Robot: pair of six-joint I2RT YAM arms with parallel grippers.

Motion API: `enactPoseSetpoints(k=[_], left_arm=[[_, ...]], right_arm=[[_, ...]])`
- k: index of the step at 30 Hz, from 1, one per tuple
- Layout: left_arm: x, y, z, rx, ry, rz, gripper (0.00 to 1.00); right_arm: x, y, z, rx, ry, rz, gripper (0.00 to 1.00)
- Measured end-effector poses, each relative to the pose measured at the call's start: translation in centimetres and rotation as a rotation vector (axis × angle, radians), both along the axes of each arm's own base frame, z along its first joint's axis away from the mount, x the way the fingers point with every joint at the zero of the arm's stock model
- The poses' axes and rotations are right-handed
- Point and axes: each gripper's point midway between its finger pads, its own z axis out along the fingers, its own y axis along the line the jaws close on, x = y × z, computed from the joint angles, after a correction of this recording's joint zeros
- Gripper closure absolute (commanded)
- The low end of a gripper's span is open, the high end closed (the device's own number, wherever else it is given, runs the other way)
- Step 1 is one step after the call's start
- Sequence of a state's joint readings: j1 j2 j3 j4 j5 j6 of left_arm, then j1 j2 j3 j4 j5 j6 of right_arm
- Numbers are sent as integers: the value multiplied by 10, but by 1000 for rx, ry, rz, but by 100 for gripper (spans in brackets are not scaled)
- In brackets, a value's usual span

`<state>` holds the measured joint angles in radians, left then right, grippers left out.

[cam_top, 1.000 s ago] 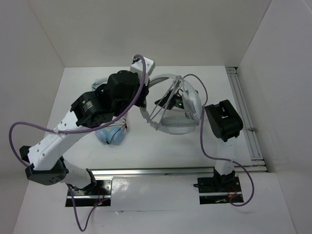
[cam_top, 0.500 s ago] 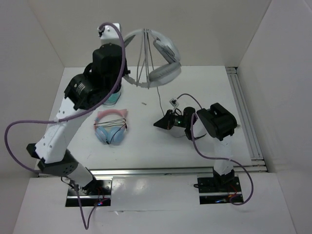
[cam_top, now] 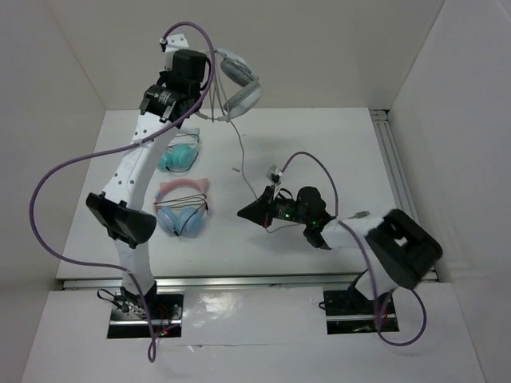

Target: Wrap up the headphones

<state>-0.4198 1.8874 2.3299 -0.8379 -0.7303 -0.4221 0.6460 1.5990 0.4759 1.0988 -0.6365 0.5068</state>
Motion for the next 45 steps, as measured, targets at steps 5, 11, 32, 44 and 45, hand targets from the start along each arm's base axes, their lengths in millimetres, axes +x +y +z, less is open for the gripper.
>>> enactPoseSetpoints(k=[5, 11, 32, 44, 45], left_arm=[[29, 28, -60, -45, 113, 108, 100], [31, 57, -123, -4, 293, 184, 100], [-96, -47, -214, 391, 664, -336, 100], [-185, -112, -159, 259, 465, -676, 100], [-189, -117, -150, 240, 433, -702, 100]], right_arm=[[-29, 19, 85, 31, -194, -3, 100], [-39, 25, 104, -97, -231, -56, 100], [69, -76, 200, -637, -618, -736, 100], [132, -157, 165, -747, -569, -889, 100], [135, -156, 164, -735, -568, -870, 100]])
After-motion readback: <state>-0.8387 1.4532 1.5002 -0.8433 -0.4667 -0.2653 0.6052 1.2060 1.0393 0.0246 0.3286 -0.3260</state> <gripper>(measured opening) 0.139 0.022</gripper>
